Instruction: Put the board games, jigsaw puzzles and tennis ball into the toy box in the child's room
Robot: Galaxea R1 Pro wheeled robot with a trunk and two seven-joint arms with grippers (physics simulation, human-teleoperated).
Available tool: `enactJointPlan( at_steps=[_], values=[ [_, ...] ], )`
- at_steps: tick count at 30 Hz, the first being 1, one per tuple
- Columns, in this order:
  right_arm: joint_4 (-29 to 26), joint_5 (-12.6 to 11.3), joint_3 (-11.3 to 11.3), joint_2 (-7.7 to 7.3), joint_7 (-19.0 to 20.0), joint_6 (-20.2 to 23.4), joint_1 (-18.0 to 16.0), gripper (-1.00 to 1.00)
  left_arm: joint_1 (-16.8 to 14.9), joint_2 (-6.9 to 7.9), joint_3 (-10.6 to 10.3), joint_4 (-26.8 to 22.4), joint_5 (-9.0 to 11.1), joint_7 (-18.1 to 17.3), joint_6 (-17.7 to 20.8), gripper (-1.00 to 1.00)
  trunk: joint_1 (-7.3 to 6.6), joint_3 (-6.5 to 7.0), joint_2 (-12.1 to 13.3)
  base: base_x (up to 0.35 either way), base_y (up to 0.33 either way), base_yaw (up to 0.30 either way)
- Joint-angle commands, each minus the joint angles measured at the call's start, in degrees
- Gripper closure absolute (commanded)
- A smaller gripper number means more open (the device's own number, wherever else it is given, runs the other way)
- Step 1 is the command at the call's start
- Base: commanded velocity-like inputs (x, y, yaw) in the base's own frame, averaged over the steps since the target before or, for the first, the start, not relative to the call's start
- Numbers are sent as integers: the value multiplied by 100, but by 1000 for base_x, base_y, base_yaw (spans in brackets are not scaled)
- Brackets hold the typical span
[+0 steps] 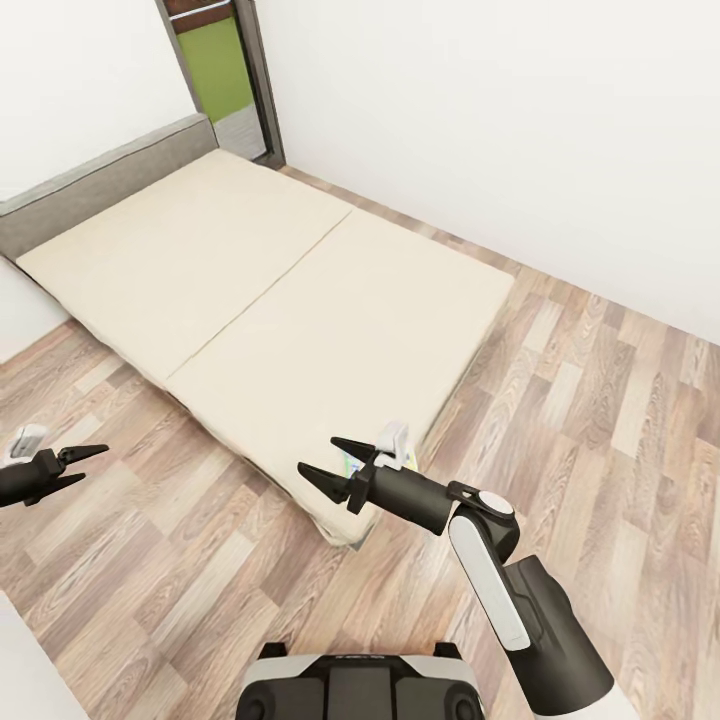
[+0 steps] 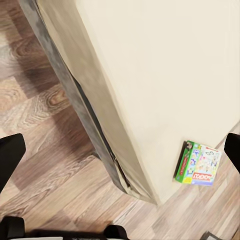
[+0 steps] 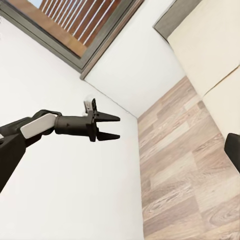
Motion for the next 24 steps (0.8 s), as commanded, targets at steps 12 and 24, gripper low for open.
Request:
enactJointPlan(
  at_steps=[12,24],
  values=[
    [-2,-46,-4,-1,-1,44,-3,-100,-5,0,9,1,-8,-19,23,-100,3,101,-9,0,0,83],
    [-2,-46,-4,-1,0,43,-4,-100,-5,0,3,1,-16,-13,23,-100,3,209,-9,5,-3,83]
  ],
)
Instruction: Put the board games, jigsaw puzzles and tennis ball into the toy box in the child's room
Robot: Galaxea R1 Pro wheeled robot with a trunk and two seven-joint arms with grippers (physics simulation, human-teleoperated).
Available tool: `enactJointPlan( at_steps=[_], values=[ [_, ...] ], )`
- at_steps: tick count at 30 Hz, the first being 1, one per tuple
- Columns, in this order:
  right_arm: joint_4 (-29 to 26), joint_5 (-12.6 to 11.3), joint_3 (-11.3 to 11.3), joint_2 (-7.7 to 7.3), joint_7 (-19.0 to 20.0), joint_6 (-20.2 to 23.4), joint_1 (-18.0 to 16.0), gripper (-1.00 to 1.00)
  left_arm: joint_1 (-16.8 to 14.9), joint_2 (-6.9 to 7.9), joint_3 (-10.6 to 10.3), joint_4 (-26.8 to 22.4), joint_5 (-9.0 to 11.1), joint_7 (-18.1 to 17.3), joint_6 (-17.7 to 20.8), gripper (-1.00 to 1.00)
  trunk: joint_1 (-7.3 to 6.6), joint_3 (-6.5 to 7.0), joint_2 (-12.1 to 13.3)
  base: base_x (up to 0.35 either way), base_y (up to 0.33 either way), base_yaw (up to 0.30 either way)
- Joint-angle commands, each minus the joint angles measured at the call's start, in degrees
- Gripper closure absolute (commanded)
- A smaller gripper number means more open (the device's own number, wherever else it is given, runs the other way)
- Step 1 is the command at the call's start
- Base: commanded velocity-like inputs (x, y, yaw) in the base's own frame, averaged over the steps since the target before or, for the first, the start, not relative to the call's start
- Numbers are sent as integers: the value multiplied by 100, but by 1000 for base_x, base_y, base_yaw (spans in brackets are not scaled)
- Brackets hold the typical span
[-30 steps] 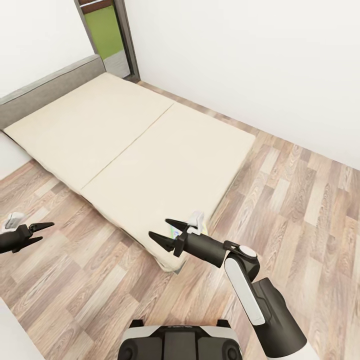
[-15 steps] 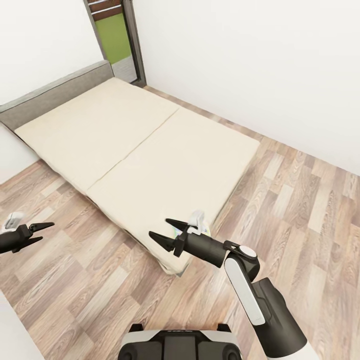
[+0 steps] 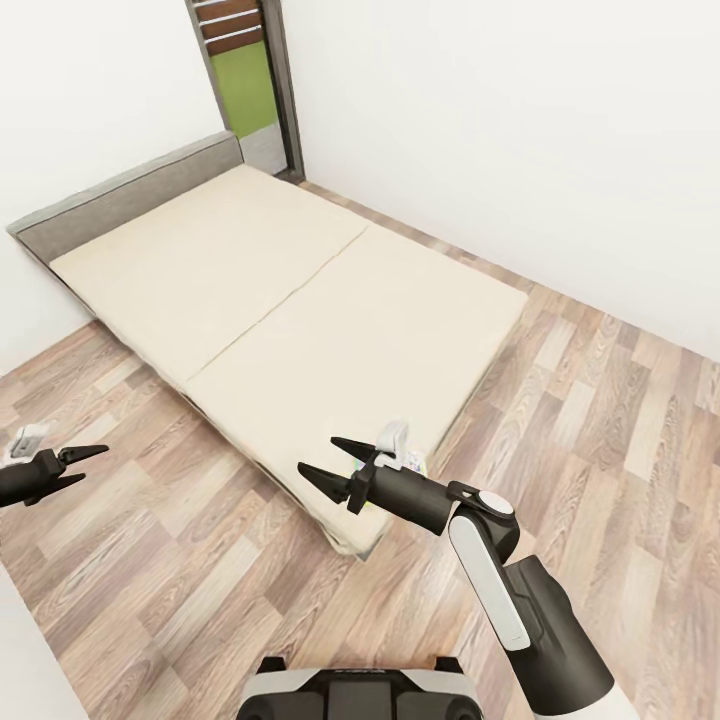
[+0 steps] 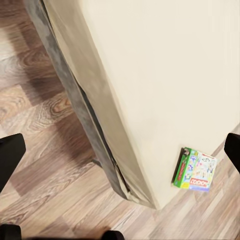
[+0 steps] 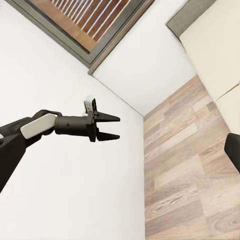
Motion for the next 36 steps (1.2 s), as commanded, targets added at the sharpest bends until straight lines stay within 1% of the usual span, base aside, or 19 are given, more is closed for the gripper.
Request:
enactJointPlan(
  at_steps=[1,10,21,28,36],
  values=[
    [-2,-47,-4,2,-3,47,-3,-100,-5,0,10,3,-8,-20,20,-100,4,2,-9,66,-47,83],
    [-2,-47,-4,-4,-1,47,0,-100,-5,0,6,3,-9,-18,15,-100,4,83,-9,100,-72,83],
    [-4,-47,-4,-5,5,31,1,-100,-5,0,-1,3,-9,-16,10,-100,4,183,-9,50,-16,77],
    [-3,-47,-4,-1,5,30,1,-100,-5,0,4,3,-14,-16,8,-100,4,248,-9,159,-123,22],
    [-8,-47,-3,3,5,29,60,-100,-5,0,-1,3,-17,-16,8,-100,4,324,-9,41,-39,3]
  ],
)
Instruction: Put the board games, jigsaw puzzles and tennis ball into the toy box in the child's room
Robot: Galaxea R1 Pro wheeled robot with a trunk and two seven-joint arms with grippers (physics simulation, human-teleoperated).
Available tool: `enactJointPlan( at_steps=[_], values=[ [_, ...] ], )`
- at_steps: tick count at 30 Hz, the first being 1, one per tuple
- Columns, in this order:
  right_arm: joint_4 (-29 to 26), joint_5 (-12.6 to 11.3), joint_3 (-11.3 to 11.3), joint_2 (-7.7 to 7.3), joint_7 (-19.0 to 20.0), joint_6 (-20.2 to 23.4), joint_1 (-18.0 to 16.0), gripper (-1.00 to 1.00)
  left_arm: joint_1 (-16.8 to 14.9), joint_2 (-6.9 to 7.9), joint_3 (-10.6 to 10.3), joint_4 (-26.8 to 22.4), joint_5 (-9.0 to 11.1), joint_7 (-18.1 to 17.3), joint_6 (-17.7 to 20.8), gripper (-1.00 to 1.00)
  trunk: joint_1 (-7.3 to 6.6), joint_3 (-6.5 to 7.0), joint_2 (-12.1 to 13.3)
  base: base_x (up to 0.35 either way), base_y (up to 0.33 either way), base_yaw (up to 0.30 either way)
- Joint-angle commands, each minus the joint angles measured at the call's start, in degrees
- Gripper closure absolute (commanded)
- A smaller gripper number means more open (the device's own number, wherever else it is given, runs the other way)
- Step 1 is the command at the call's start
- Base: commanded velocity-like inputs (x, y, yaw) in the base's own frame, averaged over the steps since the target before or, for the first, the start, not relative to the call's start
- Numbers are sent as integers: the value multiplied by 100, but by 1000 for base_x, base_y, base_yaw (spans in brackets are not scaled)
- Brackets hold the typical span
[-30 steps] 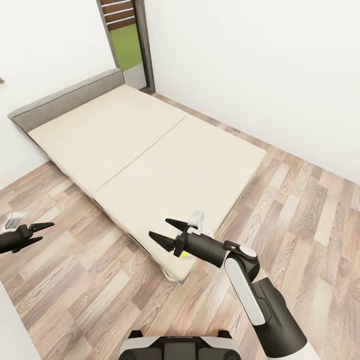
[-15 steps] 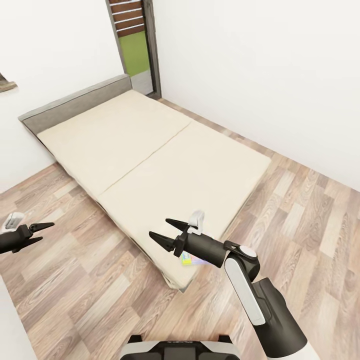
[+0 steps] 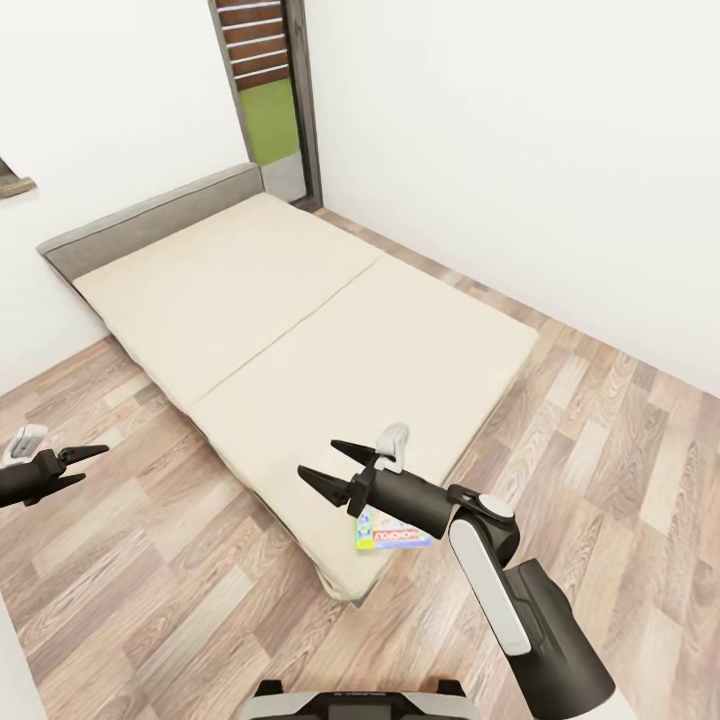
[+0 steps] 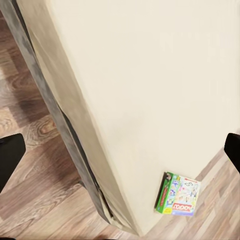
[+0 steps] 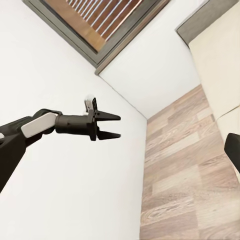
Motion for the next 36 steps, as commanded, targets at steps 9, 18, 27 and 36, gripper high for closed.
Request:
enactJointPlan(
  at_steps=[9,18,27,36],
  values=[
    [-6,-47,-5,10,-3,50,55,-100,-5,0,18,3,-3,-25,26,-100,4,67,-9,3,-11,17],
    [-6,-47,-5,11,-11,54,59,-100,-5,0,29,3,-3,-28,30,-100,4,79,-9,-46,-66,8],
    [-6,-47,-5,11,-12,51,59,-100,-5,0,26,3,0,-28,30,-100,4,121,-9,-72,-6,1],
    [-6,-47,-5,11,-12,48,60,-100,-5,0,26,3,-2,-28,30,-100,4,202,-9,-21,0,0]
  ],
)
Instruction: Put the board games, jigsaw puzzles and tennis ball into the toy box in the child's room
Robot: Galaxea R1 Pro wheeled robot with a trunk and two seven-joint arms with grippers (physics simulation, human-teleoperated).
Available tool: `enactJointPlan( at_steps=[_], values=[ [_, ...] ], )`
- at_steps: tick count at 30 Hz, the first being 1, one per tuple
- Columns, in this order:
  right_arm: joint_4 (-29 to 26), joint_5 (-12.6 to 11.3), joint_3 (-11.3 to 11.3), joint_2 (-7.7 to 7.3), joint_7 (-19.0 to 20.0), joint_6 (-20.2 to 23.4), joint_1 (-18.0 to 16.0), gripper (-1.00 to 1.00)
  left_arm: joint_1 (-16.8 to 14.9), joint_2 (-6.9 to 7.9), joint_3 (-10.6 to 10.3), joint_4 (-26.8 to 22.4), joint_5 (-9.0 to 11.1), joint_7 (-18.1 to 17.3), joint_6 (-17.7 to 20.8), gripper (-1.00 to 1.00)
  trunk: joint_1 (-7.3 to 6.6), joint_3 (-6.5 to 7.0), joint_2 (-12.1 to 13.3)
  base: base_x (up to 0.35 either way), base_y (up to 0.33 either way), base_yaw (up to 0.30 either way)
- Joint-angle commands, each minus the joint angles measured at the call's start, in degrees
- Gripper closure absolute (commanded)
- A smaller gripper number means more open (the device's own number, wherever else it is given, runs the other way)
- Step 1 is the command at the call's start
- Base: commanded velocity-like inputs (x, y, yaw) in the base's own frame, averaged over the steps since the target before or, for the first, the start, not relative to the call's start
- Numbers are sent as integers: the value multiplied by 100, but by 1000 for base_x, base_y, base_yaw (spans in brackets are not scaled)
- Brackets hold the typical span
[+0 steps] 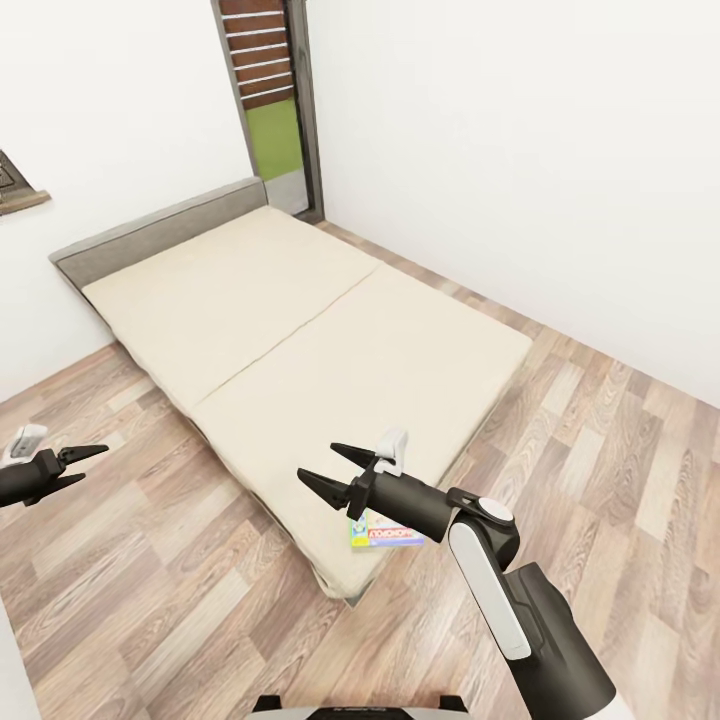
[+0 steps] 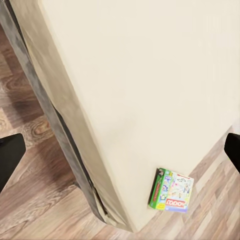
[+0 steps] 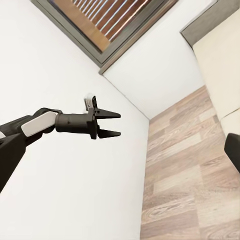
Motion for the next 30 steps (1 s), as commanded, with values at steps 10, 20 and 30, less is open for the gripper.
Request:
enactJointPlan(
  at_steps=[10,20,30],
  values=[
    [1,-47,-3,2,-3,49,-2,-100,-5,0,9,2,-6,-19,23,-100,3,77,-9,-9,0,0],
    [0,-46,-3,2,-3,47,-3,-100,-5,0,14,2,-5,-19,23,-100,3,168,-9,0,0,0],
    [-2,-46,-3,2,0,47,-4,-100,-5,0,13,2,-5,-19,23,-100,3,257,-9,0,0,0]
  ],
)
